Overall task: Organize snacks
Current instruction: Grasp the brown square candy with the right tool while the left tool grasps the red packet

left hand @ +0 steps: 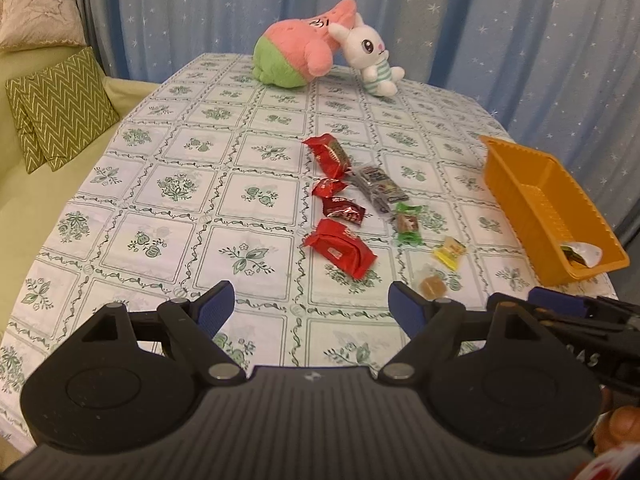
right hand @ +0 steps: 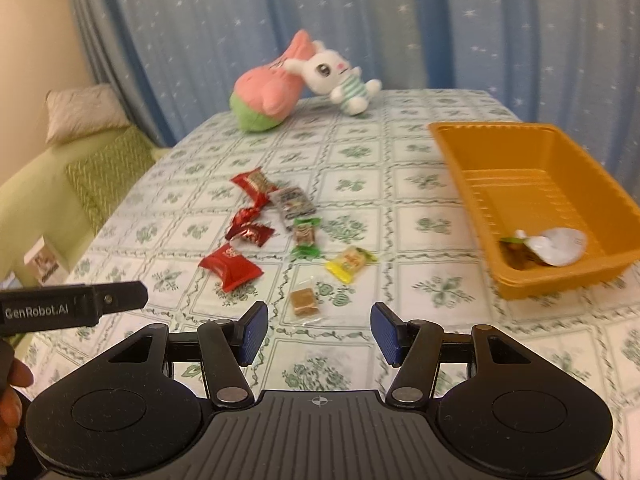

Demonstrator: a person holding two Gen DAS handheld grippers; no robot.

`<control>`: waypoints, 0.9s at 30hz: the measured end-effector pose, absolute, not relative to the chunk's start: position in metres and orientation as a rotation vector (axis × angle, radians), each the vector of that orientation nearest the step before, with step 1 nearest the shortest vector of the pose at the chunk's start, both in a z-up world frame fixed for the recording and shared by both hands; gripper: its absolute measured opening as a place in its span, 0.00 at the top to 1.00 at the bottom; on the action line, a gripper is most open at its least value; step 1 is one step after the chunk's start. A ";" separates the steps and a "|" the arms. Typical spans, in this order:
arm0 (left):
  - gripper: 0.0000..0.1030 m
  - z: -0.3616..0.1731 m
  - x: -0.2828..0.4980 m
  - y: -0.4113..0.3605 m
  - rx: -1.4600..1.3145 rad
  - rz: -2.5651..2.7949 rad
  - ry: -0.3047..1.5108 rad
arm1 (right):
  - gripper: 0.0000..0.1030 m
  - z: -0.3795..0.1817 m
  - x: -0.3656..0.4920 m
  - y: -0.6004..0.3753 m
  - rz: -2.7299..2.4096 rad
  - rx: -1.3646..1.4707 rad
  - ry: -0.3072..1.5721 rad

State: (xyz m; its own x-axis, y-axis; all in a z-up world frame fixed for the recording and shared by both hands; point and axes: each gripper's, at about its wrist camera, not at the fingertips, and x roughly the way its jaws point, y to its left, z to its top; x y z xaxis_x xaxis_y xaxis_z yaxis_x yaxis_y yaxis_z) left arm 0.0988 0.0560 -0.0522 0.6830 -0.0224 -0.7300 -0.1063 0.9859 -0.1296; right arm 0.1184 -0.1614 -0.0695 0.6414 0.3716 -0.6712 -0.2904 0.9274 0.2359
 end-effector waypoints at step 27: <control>0.27 -0.104 0.166 0.051 -0.201 0.000 0.884 | 0.80 -0.124 0.171 -0.126 0.421 -0.045 0.782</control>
